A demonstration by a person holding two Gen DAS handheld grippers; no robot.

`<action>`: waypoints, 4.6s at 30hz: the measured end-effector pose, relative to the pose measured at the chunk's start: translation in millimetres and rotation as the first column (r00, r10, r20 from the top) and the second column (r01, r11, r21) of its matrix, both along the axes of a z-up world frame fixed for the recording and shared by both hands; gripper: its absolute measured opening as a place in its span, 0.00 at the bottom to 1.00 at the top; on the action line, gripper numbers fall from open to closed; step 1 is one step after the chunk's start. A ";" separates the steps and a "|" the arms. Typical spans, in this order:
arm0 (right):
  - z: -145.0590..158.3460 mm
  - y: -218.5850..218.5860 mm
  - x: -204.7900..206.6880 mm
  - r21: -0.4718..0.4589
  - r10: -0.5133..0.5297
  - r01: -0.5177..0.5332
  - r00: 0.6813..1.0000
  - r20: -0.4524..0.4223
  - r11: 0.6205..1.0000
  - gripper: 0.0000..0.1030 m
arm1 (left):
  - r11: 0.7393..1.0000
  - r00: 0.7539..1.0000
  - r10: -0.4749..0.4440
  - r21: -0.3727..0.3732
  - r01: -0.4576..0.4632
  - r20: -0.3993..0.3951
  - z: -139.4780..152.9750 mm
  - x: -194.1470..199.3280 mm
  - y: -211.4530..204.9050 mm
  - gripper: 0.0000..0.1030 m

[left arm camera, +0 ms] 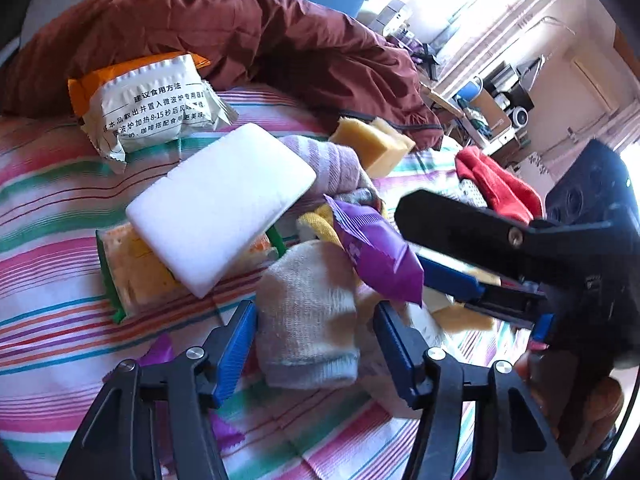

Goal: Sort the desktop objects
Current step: 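Grasp the grey sock with the left tool while the right tool grasps the purple packet, then carry the grey sock and purple packet over the gold tray, then open both tools to drop the sock and packet into the tray, then withdraw both tools from the tray toward the remaining items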

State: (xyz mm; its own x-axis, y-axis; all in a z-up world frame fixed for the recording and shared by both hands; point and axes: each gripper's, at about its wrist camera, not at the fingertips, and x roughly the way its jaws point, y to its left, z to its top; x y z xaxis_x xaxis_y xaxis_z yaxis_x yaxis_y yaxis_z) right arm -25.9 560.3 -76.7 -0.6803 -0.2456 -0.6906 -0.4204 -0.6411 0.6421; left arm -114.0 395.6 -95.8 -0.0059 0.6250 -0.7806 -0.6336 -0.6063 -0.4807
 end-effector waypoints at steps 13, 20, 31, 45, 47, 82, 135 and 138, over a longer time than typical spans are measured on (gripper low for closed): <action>-2.9 -27.9 -18.8 0.244 0.103 -0.122 0.991 0.091 0.962 0.60 | 1.000 0.999 -0.010 0.000 0.010 -0.051 3.8 17.6 -19.5 0.44; 0.3 -45.8 -23.7 0.326 0.179 -0.219 0.973 0.149 0.920 0.50 | 1.000 0.997 -0.014 -0.004 0.013 -0.078 11.6 35.5 -33.2 0.43; 37.4 -74.7 -16.8 0.374 0.308 -0.289 0.951 0.010 0.881 0.49 | 0.998 0.989 0.046 0.049 -0.039 -0.142 48.6 58.9 -80.0 0.42; 60.5 -138.0 -5.3 0.408 0.485 -0.416 0.871 -0.079 0.813 0.49 | 0.969 0.948 0.244 0.093 -0.229 -0.206 93.2 80.1 -205.0 0.42; 61.9 -147.5 -4.4 0.406 0.505 -0.435 0.859 -0.080 0.804 0.49 | 0.958 0.933 0.287 0.094 -0.272 -0.217 96.2 83.0 -230.9 0.42; 27.1 -423.8 5.1 0.126 0.833 -0.824 0.547 -0.085 0.553 0.61 | 0.671 0.660 0.733 0.011 -0.742 -0.164 39.5 75.0 -492.4 0.49; 65.6 -223.6 44.6 0.544 0.505 -0.501 0.849 0.157 0.673 0.87 | 0.894 0.825 0.378 -0.067 -0.443 -0.420 84.9 104.4 -314.3 0.60; 64.4 -202.5 46.7 0.548 0.459 -0.474 0.871 0.175 0.690 0.86 | 0.912 0.848 0.351 -0.061 -0.406 -0.397 82.9 106.1 -302.5 0.61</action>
State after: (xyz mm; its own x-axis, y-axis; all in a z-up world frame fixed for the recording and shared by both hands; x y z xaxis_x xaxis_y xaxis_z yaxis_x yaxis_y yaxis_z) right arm 20.8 357.8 -12.4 -0.5662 -0.0950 -0.8188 0.0214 -0.9947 0.1006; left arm -7.9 93.1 -12.9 -0.5244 0.4015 -0.7509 -0.4551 -0.8775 -0.1514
